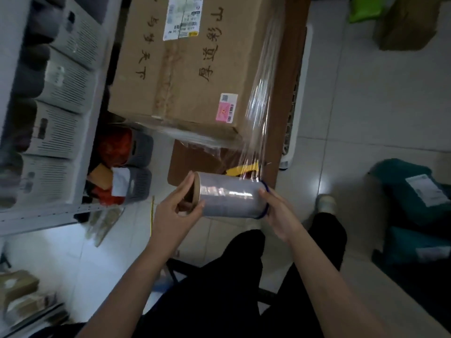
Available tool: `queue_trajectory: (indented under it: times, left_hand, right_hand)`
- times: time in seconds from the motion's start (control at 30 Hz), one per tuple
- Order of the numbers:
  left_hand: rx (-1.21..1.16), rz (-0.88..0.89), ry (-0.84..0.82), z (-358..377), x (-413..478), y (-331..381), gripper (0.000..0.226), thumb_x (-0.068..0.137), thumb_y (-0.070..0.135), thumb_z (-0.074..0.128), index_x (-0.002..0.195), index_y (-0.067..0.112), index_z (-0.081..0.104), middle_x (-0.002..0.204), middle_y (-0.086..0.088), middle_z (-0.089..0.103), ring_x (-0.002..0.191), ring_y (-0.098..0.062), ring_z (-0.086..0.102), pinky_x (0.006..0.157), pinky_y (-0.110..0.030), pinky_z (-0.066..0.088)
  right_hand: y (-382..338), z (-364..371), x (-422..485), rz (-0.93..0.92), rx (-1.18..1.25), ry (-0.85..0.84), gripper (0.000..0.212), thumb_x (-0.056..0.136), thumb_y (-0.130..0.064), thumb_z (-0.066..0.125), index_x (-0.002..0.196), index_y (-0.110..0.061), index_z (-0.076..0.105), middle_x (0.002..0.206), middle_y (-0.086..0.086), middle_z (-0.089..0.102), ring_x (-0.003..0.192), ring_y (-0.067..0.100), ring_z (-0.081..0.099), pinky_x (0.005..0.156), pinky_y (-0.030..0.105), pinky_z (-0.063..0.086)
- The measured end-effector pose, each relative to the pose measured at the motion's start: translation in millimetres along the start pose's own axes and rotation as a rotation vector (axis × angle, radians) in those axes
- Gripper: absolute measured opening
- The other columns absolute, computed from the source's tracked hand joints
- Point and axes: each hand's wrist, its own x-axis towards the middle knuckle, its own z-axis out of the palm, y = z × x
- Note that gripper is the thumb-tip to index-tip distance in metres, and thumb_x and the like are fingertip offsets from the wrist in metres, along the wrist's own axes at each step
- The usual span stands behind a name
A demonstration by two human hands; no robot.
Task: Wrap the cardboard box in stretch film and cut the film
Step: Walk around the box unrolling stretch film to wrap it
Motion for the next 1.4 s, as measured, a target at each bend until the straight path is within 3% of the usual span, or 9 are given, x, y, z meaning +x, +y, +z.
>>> queue_trajectory:
  times: [0.17, 0.23, 0.3, 0.47, 0.7, 0.9, 1.03, 1.27, 1.4]
  left_hand:
    - [0.061, 0.068, -0.072, -44, 3, -29, 0.064, 0.081, 0.009, 0.069, 0.129, 0.042, 0.043, 0.129, -0.013, 0.060, 0.101, -0.008, 0.060, 0.080, -0.003, 0.043]
    - [0.066, 0.095, -0.089, -54, 1, -36, 0.062, 0.080, 0.016, 0.071, 0.130, 0.042, 0.045, 0.135, 0.002, 0.057, 0.116, -0.014, 0.057, 0.089, -0.009, 0.045]
    - [0.053, 0.139, -0.115, -62, 0, -42, 0.062, 0.075, 0.032, 0.071, 0.130, 0.042, 0.045, 0.139, 0.023, 0.047, 0.124, -0.003, 0.049, 0.093, -0.011, 0.045]
    - [0.061, 0.228, -0.188, -81, 6, -61, 0.064, 0.078, 0.011, 0.073, 0.135, 0.021, 0.047, 0.142, 0.006, 0.047, 0.127, 0.010, 0.040, 0.090, -0.002, 0.037]
    - [0.075, 0.292, -0.338, -126, 66, -89, 0.062, 0.076, 0.026, 0.072, 0.133, 0.031, 0.047, 0.140, 0.013, 0.047, 0.129, 0.006, 0.040, 0.096, -0.006, 0.037]
    - [0.153, 0.418, -0.504, -172, 138, -106, 0.064, 0.081, 0.009, 0.071, 0.135, 0.031, 0.046, 0.143, 0.012, 0.044, 0.133, -0.001, 0.039, 0.109, -0.025, 0.036]
    - [0.158, 0.488, -0.548, -187, 157, -104, 0.062, 0.081, 0.009, 0.070, 0.136, 0.024, 0.045, 0.141, 0.013, 0.044, 0.132, -0.008, 0.042, 0.108, -0.032, 0.038]
    - [0.207, 0.507, -0.575, -197, 182, -115, 0.063, 0.080, 0.009, 0.070, 0.132, 0.034, 0.046, 0.144, 0.005, 0.045, 0.125, 0.006, 0.045, 0.098, -0.014, 0.042]
    - [0.212, 0.505, -0.561, -204, 191, -127, 0.062, 0.080, 0.008, 0.071, 0.134, 0.028, 0.048, 0.141, 0.009, 0.047, 0.126, 0.007, 0.043, 0.096, -0.007, 0.038]
  right_hand:
    - [51, 35, -2, -0.030, 0.067, 0.038, 0.054, 0.074, -0.033, 0.068, 0.124, -0.013, 0.061, 0.123, 0.006, 0.066, 0.115, 0.021, 0.060, 0.096, 0.036, 0.048]
    - [66, 43, 1, -0.026, 0.095, 0.053, 0.044, 0.084, -0.029, 0.062, 0.125, -0.014, 0.060, 0.124, 0.006, 0.064, 0.115, 0.021, 0.059, 0.096, 0.038, 0.046]
    - [77, 51, 5, -0.035, 0.099, 0.067, 0.037, 0.090, -0.023, 0.057, 0.125, -0.012, 0.059, 0.125, 0.007, 0.063, 0.115, 0.022, 0.059, 0.094, 0.036, 0.047]
    - [104, 74, 9, -0.056, 0.140, 0.075, 0.044, 0.086, -0.030, 0.060, 0.125, -0.011, 0.059, 0.125, 0.010, 0.064, 0.116, 0.024, 0.060, 0.096, 0.037, 0.049]
    - [130, 127, 32, -0.162, 0.367, 0.116, 0.029, 0.095, -0.018, 0.048, 0.120, -0.009, 0.059, 0.104, 0.003, 0.071, 0.086, 0.012, 0.070, 0.066, 0.023, 0.057]
    - [153, 192, 72, -0.300, 0.419, 0.203, 0.053, 0.077, -0.034, 0.061, 0.126, -0.011, 0.057, 0.125, 0.007, 0.064, 0.111, 0.020, 0.062, 0.094, 0.033, 0.050]
    - [166, 219, 86, -0.364, 0.507, 0.222, 0.054, 0.076, -0.037, 0.062, 0.125, -0.014, 0.057, 0.126, 0.008, 0.063, 0.115, 0.023, 0.060, 0.093, 0.035, 0.050]
    - [183, 239, 105, -0.443, 0.584, 0.248, 0.060, 0.076, -0.031, 0.066, 0.131, -0.011, 0.054, 0.128, 0.009, 0.062, 0.117, 0.024, 0.059, 0.096, 0.034, 0.050]
    - [193, 250, 118, -0.456, 0.625, 0.246, 0.050, 0.080, -0.023, 0.065, 0.128, -0.011, 0.056, 0.122, 0.006, 0.065, 0.108, 0.018, 0.064, 0.081, 0.025, 0.055]
